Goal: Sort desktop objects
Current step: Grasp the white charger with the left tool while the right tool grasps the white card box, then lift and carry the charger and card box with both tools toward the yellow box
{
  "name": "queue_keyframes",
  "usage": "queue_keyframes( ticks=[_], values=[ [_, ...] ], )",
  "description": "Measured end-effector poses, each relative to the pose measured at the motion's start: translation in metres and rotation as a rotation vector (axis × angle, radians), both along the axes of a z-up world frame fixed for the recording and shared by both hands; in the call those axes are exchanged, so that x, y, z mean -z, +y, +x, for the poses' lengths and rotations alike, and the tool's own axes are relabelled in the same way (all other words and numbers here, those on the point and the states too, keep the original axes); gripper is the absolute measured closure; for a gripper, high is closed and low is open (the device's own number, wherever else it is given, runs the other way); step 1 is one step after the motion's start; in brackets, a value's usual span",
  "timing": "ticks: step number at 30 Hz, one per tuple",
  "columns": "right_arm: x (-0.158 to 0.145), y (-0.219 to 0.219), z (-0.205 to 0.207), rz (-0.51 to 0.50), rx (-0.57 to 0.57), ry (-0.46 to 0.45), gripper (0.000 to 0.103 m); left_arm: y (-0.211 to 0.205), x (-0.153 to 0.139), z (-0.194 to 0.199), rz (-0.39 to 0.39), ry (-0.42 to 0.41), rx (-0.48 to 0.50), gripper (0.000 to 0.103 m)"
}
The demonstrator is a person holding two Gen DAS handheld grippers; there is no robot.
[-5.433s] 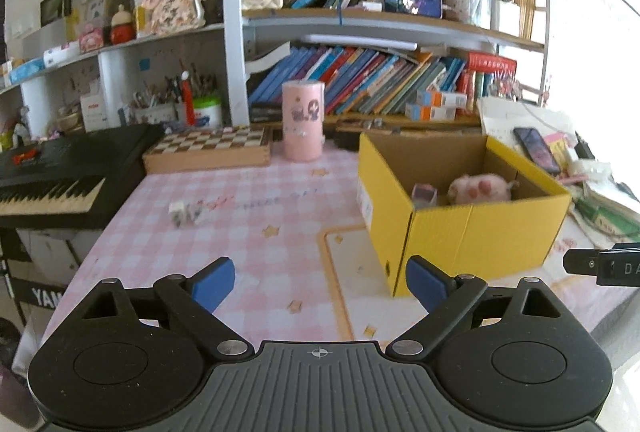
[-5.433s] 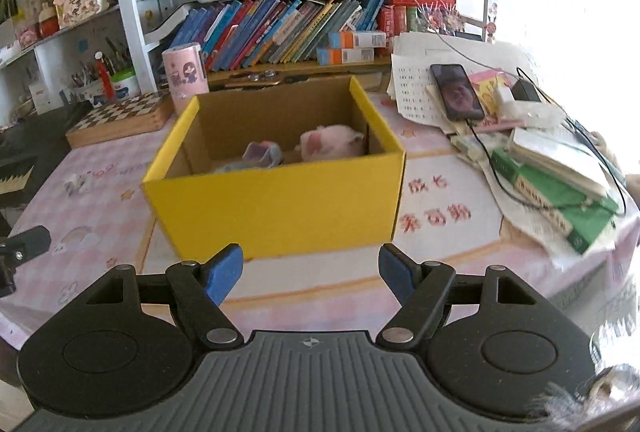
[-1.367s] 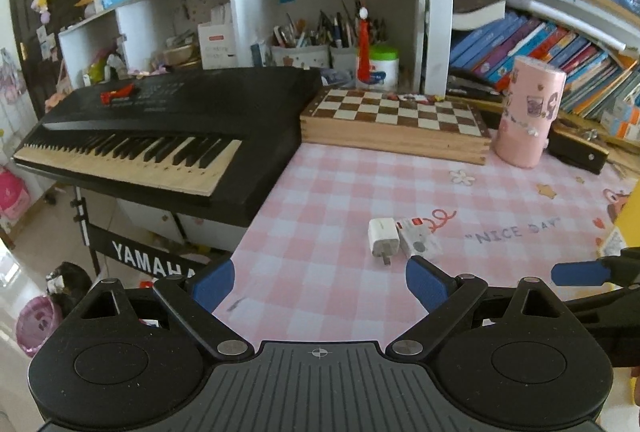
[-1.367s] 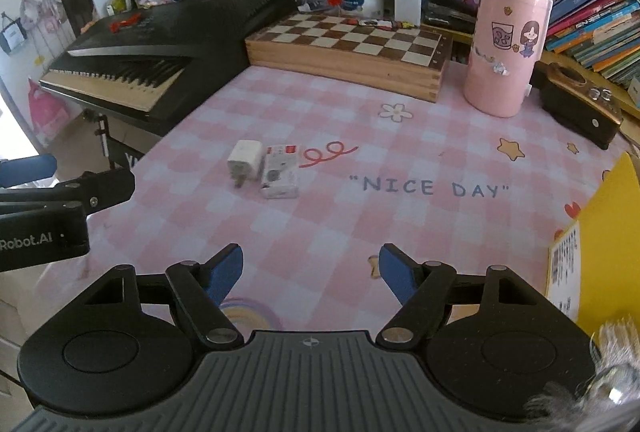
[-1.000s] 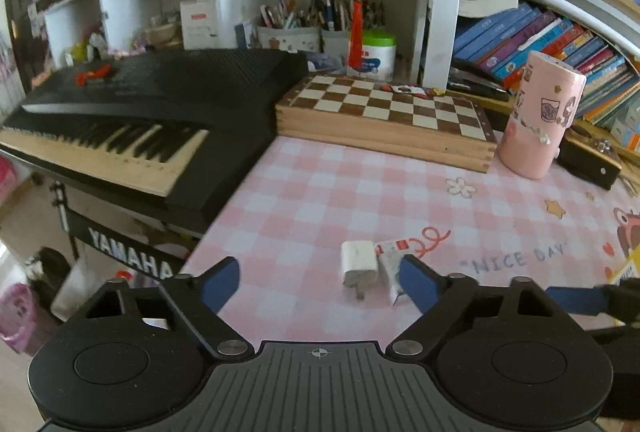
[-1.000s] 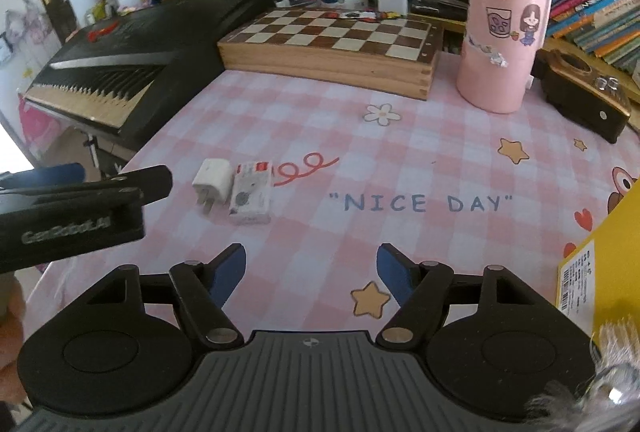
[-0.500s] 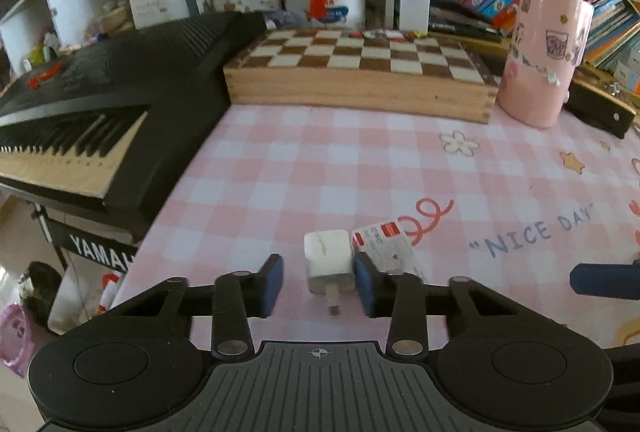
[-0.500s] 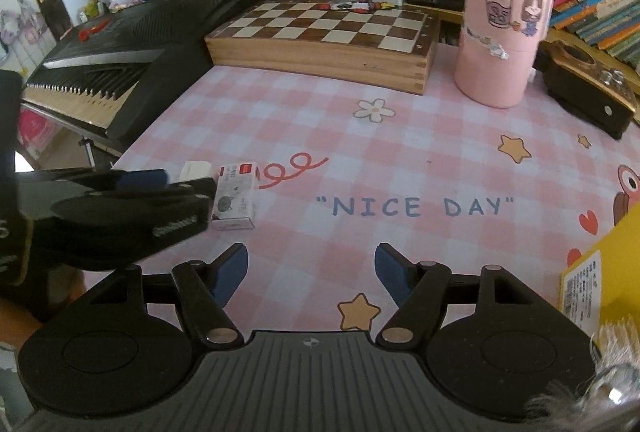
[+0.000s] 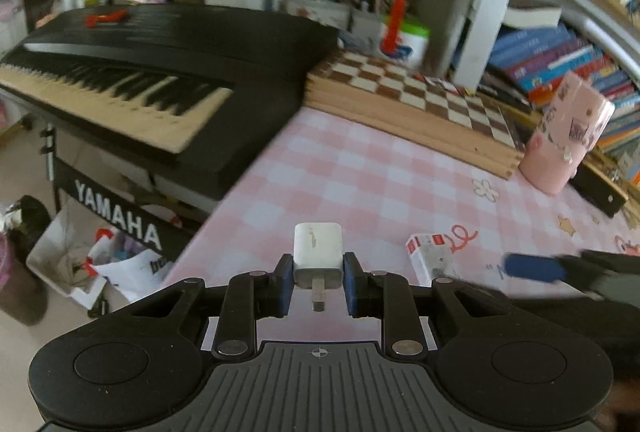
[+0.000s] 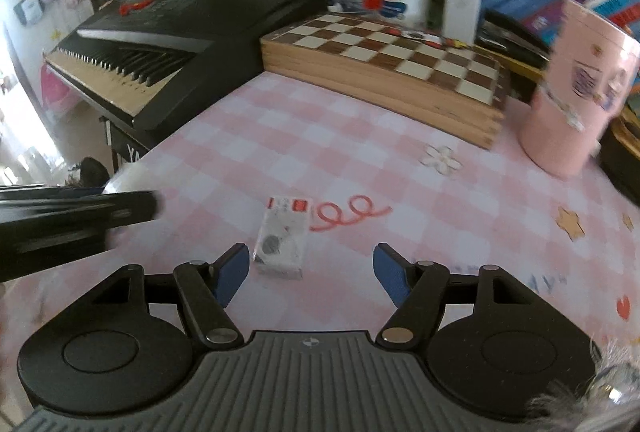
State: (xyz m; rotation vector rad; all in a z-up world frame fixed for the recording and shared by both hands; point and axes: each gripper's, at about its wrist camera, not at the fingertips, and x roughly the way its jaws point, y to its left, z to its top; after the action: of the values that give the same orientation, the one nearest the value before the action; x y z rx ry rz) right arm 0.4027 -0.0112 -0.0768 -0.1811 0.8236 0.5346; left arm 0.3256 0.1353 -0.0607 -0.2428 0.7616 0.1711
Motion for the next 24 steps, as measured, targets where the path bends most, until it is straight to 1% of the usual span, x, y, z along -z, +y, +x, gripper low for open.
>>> queue_keyframes(
  ticks=[2,5,7,8,9,13,15,19,24],
  values=[
    [0.004,0.009,0.004,-0.009,-0.005,-0.004,0.037,0.005,-0.006,-0.015,-0.018,-0.02,-0.006,0.079],
    [0.009,0.019,0.008,-0.015,-0.016,-0.01,0.044,0.008,-0.013,-0.032,-0.023,-0.03,-0.013,0.079],
    [0.012,0.024,0.01,-0.025,-0.019,-0.012,0.055,0.007,-0.016,-0.039,-0.022,-0.027,-0.022,0.079],
    [0.013,0.025,0.01,-0.029,-0.019,-0.01,0.067,0.007,-0.017,-0.043,-0.026,-0.025,-0.023,0.079],
    [0.015,0.026,0.011,-0.031,-0.017,-0.004,0.074,0.006,-0.018,-0.045,-0.029,-0.026,-0.025,0.08],
    [0.013,0.022,0.008,-0.017,-0.002,-0.005,0.075,0.004,-0.025,-0.053,-0.027,-0.046,-0.017,0.079],
    [0.008,0.018,0.002,-0.004,0.002,-0.021,0.075,0.002,-0.029,-0.056,-0.029,-0.063,-0.008,0.079],
    [-0.008,0.007,-0.015,0.016,0.01,-0.057,0.075,0.0,-0.039,-0.061,-0.027,-0.085,0.017,0.08],
    [-0.031,-0.014,-0.041,0.051,0.047,-0.075,0.075,-0.005,-0.05,-0.075,-0.016,-0.115,0.05,0.079]
  ],
)
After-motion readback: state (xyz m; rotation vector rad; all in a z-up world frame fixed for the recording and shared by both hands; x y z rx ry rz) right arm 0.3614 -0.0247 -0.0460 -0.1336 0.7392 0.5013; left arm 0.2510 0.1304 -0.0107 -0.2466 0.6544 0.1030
